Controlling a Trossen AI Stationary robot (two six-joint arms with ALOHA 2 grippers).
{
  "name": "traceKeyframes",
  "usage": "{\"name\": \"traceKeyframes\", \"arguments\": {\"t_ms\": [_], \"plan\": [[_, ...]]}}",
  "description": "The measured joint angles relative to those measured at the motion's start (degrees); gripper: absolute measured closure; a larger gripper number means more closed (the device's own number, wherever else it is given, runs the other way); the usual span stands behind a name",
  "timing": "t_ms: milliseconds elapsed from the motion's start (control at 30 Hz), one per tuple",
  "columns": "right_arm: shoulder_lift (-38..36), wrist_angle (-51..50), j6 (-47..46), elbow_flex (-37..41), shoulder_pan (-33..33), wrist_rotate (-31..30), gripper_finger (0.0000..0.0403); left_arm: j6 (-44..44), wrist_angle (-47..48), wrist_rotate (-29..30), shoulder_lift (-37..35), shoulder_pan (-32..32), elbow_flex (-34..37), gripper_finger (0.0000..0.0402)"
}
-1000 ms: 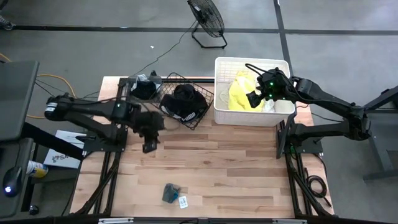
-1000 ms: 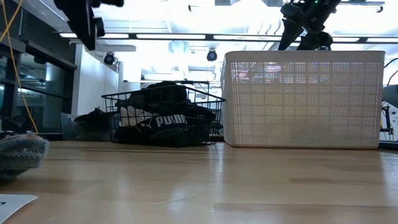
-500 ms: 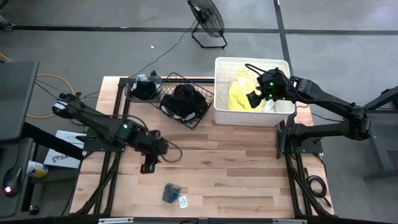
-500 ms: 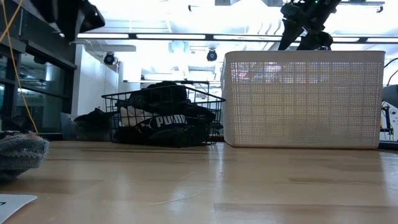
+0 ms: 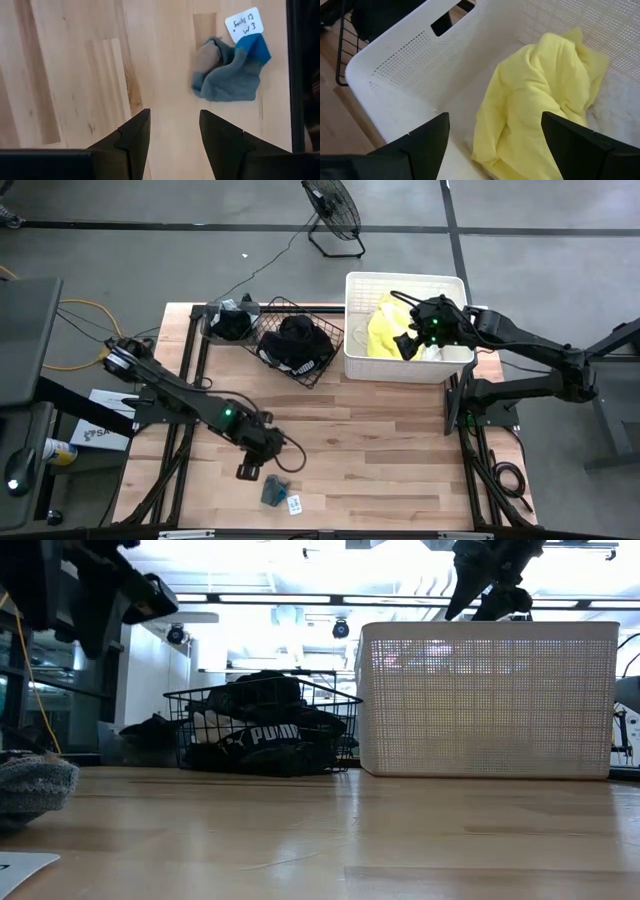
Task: Pick & Place Cloths
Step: Put the gray sock into the black bin
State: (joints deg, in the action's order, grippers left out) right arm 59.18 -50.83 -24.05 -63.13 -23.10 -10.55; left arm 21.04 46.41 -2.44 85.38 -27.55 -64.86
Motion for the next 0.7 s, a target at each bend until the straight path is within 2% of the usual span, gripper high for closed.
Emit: {"name": "traceKeyframes", "arguments": {"t_ms": [267,433,700], "plan": [[0.0,-0.05,-0.16,0.0,3.27,-0.04,0.0095,0.05,-1.32,-0.79,4.18,0.0,0.01,0.0236],[0.0,-0.06,-0.2,0.0,6.79,-0.04,0.0095,-0.3,-6.15,-2.12,4.98,0.0,0.02,0.0232],[0.0,-0.02,-1.82,0.0,12.76,-1.73,0.0095,-4.8,-7.45,-1.68,6.47,-0.37,-0.07,0.0163]]}}
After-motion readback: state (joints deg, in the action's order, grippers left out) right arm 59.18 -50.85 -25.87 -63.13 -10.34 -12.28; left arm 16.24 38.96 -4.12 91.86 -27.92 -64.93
